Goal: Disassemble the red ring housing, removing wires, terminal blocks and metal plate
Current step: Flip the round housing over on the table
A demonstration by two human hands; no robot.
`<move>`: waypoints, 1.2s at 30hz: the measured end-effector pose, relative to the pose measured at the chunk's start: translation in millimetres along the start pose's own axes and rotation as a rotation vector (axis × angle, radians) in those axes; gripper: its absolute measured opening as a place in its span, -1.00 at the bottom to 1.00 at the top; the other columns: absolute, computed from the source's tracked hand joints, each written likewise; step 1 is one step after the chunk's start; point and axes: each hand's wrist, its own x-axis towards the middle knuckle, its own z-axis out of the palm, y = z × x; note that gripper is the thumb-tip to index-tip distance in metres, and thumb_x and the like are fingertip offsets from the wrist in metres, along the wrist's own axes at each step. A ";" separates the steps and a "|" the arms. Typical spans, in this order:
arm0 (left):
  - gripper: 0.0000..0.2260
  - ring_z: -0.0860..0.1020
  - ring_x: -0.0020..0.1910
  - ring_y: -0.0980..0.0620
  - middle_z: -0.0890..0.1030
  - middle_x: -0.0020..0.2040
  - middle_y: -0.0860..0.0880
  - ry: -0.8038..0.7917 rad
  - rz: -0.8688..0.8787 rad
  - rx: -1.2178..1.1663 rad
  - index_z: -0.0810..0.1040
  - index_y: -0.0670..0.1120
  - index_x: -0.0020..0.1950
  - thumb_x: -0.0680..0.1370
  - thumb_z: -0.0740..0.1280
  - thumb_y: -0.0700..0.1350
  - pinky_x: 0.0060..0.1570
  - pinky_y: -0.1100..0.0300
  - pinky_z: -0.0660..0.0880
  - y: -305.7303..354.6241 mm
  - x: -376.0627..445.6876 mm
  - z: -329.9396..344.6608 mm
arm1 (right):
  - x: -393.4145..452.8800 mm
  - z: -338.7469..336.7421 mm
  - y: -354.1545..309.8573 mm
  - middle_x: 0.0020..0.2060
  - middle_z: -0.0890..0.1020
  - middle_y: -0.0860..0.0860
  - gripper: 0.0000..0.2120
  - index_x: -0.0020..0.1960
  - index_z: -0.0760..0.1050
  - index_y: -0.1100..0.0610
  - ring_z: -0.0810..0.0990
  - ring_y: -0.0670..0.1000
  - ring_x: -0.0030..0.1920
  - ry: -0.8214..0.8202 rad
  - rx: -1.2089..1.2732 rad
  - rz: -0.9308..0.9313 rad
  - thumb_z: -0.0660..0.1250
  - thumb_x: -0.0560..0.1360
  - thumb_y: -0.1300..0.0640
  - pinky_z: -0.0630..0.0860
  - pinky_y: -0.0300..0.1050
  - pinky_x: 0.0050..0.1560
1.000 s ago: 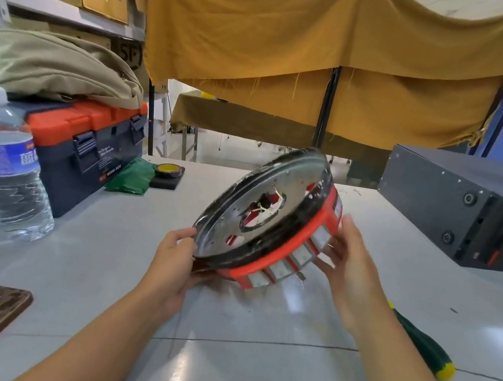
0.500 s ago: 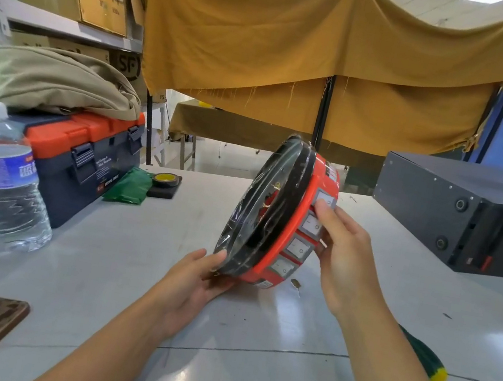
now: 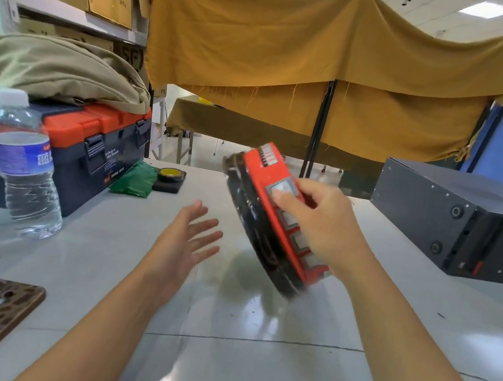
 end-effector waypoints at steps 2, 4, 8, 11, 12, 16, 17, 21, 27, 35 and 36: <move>-0.59 0.53 0.18 -0.09 0.48 0.28 -0.11 0.046 0.058 -0.034 0.35 -0.04 0.35 0.58 0.18 0.14 0.12 0.00 0.50 8.2 -1.3 -3.0 | -5.4 9.9 -3.5 -0.17 0.66 -0.16 -0.82 0.03 0.61 -0.04 0.62 -0.15 -0.18 -0.059 -0.152 -0.063 0.29 0.53 -0.06 0.54 -0.24 -0.15; -0.59 0.50 0.21 -0.06 0.44 0.32 -0.07 0.095 0.101 -0.001 0.34 0.01 0.35 0.56 0.20 0.16 0.12 0.01 0.49 14.6 -2.0 -7.6 | -12.9 22.6 -7.7 -0.14 0.68 -0.05 -0.76 0.05 0.61 0.04 0.62 -0.05 -0.17 -0.155 -0.262 -0.118 0.26 0.54 -0.07 0.57 -0.04 -0.07; -0.54 0.48 0.21 -0.01 0.51 0.24 0.04 0.159 0.076 0.281 0.44 -0.01 0.34 0.53 0.21 0.21 0.22 0.04 0.43 14.6 0.3 -15.9 | -29.1 53.6 -4.8 -0.12 0.65 0.04 -0.73 -0.04 0.54 0.12 0.58 0.07 -0.12 -0.258 -0.476 -0.214 0.22 0.55 -0.07 0.50 -0.03 -0.12; -0.59 0.56 0.11 0.01 0.62 0.07 0.01 0.112 0.021 0.490 0.56 0.00 0.17 0.48 0.26 0.24 0.19 0.03 0.46 6.1 0.9 -18.0 | -38.2 71.0 0.0 -0.09 0.61 0.05 -0.77 -0.04 0.47 0.09 0.56 0.11 -0.07 -0.280 -0.568 -0.214 0.22 0.56 -0.08 0.47 -0.05 -0.13; -0.61 0.57 0.09 0.01 0.63 0.07 -0.01 0.107 0.020 0.513 0.56 -0.01 0.16 0.47 0.30 0.21 0.17 0.04 0.47 2.8 1.5 -18.4 | -40.1 74.0 1.3 -0.07 0.61 0.04 -0.75 0.02 0.47 0.09 0.56 0.11 -0.05 -0.281 -0.591 -0.207 0.21 0.56 -0.09 0.50 -0.03 -0.10; -0.74 0.61 -0.05 0.04 0.64 0.00 -0.04 0.115 0.026 0.500 0.54 -0.02 0.14 0.47 0.36 -0.01 -0.15 0.19 0.47 -5.4 1.8 -18.7 | -43.2 76.6 5.6 0.03 0.63 0.03 -0.62 0.28 0.46 0.02 0.56 0.09 0.05 -0.257 -0.586 -0.207 0.23 0.55 -0.13 0.49 -0.06 -0.07; -0.76 0.61 -0.08 0.03 0.65 -0.03 -0.04 0.121 0.024 0.488 0.54 -0.01 0.13 0.47 0.36 -0.04 -0.17 0.19 0.48 -6.9 1.8 -18.6 | -43.5 75.5 6.5 0.05 0.63 0.02 -0.60 0.30 0.46 0.00 0.56 0.08 0.06 -0.272 -0.552 -0.187 0.24 0.54 -0.15 0.51 -0.05 -0.05; -0.79 0.62 -0.13 0.00 0.66 -0.11 -0.06 0.134 0.018 0.467 0.54 0.02 0.10 0.47 0.32 -0.10 -0.16 0.15 0.50 -10.4 2.8 -19.7 | -38.8 58.5 16.2 0.17 0.61 -0.05 -0.54 0.31 0.48 -0.06 0.54 -0.02 0.17 -0.295 -0.340 -0.025 0.27 0.49 -0.24 0.50 -0.03 0.19; -0.80 0.61 -0.14 -0.02 0.68 -0.09 -0.12 0.095 -0.021 0.420 0.62 0.01 0.06 0.50 0.28 -0.16 0.01 0.06 0.54 -16.8 3.6 -19.4 | -29.8 11.4 57.2 0.13 0.62 -0.15 -0.75 0.21 0.57 -0.03 0.49 -0.20 0.03 -0.041 -0.157 0.137 0.31 0.54 0.02 0.29 -0.58 -0.06; -0.78 0.62 -0.18 0.02 0.68 -0.14 -0.07 0.076 0.018 0.411 0.59 0.02 0.11 0.52 0.26 -0.16 -0.06 0.13 0.52 -24.6 9.1 -18.7 | -35.6 -10.3 112.5 0.18 0.57 -0.10 -0.78 0.08 0.49 -0.15 0.54 -0.25 0.05 -0.005 0.199 0.403 0.25 0.59 0.17 0.43 -0.34 0.00; -0.78 0.62 -0.21 0.04 0.68 -0.13 -0.07 0.076 0.029 0.412 0.57 0.03 0.12 0.52 0.26 -0.16 -0.09 0.14 0.51 -25.8 10.3 -18.0 | -36.1 -11.6 114.2 0.13 0.60 -0.11 -0.79 0.04 0.50 -0.14 0.55 -0.25 0.02 0.014 0.223 0.409 0.24 0.59 0.17 0.43 -0.35 -0.04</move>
